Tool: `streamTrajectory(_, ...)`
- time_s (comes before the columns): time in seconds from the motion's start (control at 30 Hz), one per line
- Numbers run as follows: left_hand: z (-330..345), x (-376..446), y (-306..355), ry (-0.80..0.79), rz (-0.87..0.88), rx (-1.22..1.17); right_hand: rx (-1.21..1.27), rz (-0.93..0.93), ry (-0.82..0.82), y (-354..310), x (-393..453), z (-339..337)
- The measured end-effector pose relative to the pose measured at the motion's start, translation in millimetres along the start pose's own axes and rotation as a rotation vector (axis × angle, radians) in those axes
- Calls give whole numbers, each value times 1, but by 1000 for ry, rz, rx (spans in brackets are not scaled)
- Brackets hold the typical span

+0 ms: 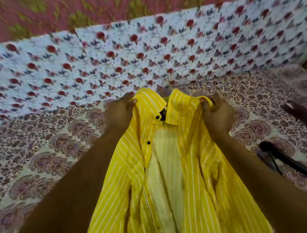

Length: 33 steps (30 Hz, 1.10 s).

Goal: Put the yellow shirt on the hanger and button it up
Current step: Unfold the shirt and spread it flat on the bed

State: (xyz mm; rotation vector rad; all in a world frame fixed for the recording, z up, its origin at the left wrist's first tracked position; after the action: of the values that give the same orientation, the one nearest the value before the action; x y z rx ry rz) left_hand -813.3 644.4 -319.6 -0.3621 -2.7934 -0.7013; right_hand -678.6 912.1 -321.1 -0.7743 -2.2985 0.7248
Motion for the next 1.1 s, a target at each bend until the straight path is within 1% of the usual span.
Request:
streamTrajectory(0.1, 79, 11, -27, -111, -35, 90, -66, 80, -84, 43, 1, 54)
streamTrajectory(0.17, 120, 4, -46, -198, -63, 85, -83, 99, -143, 67, -7, 81)
streamTrajectory(0.27, 177, -31, -75, -340, -50, 68, -119, 22, -252, 98, -40, 120)
streamTrajectory(0.37, 207, -91, -92, -463, -18, 116, -143, -86, -415, 118, -97, 146)
streamTrajectory(0.43, 207, -137, -95, -457, 40, 129, -147, -135, -497, 129, -144, 151)
streamTrajectory(0.47, 203, -160, -94, -422, 68, 144, -155, -160, -521, 133, -169, 150)
streamTrajectory(0.53, 191, -206, -98, -356, 79, 175, -179, -194, -530, 138, -219, 136)
streamTrajectory(0.63, 170, -277, -100, -339, 94, 203, -215, -171, -541, 146, -292, 103)
streamTrajectory(0.73, 150, -354, -96, -397, 121, 212, -262, -155, -604, 154, -351, 69)
streamTrajectory(0.87, 117, -447, -96, -502, 60, 209, -316, -150, -750, 158, -410, 29)
streamTrajectory(1.0, 86, -504, -94, -581, 38, 147, -382, -128, -848, 149, -444, -1)
streamTrajectory(1.1, 63, -516, -106, -586, -14, 53, -346, -168, -853, 127, -456, -9)
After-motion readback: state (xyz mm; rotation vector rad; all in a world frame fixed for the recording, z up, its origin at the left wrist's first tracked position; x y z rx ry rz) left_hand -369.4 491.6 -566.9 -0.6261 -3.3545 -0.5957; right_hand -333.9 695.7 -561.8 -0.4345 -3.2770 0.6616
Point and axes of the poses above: each hand's wrist, its own x-axis towards the middle knuckle, its own z-axis out of the palm, y = z × x, the point moved 7 cm from there along x, towards the middle knuckle, and after that the axes turned 2 degrees about -z, right-handed, at the moved point
